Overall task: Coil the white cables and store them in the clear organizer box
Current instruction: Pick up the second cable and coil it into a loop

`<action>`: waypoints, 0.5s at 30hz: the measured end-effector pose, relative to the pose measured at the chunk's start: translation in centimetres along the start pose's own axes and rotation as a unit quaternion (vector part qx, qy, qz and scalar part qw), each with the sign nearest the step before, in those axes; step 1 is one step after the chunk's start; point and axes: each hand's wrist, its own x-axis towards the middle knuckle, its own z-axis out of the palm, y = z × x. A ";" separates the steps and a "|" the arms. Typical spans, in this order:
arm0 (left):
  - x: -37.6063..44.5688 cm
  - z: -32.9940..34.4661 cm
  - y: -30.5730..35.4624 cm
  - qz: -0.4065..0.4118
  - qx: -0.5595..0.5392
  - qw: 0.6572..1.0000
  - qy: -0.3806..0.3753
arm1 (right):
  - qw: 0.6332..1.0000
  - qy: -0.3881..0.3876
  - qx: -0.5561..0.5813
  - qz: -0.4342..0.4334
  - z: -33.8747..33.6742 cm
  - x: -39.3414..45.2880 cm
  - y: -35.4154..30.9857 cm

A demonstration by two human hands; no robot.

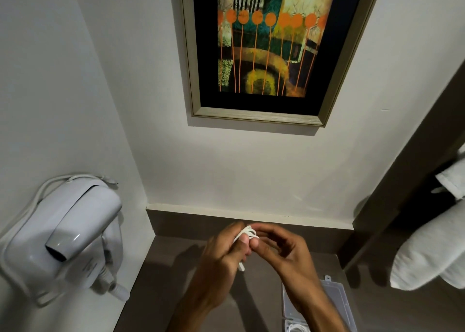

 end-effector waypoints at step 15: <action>-0.6 1.7 0.6 0.087 0.034 0.984 0.155 | 0.991 0.046 -0.105 -0.072 1.0 -0.5 0.0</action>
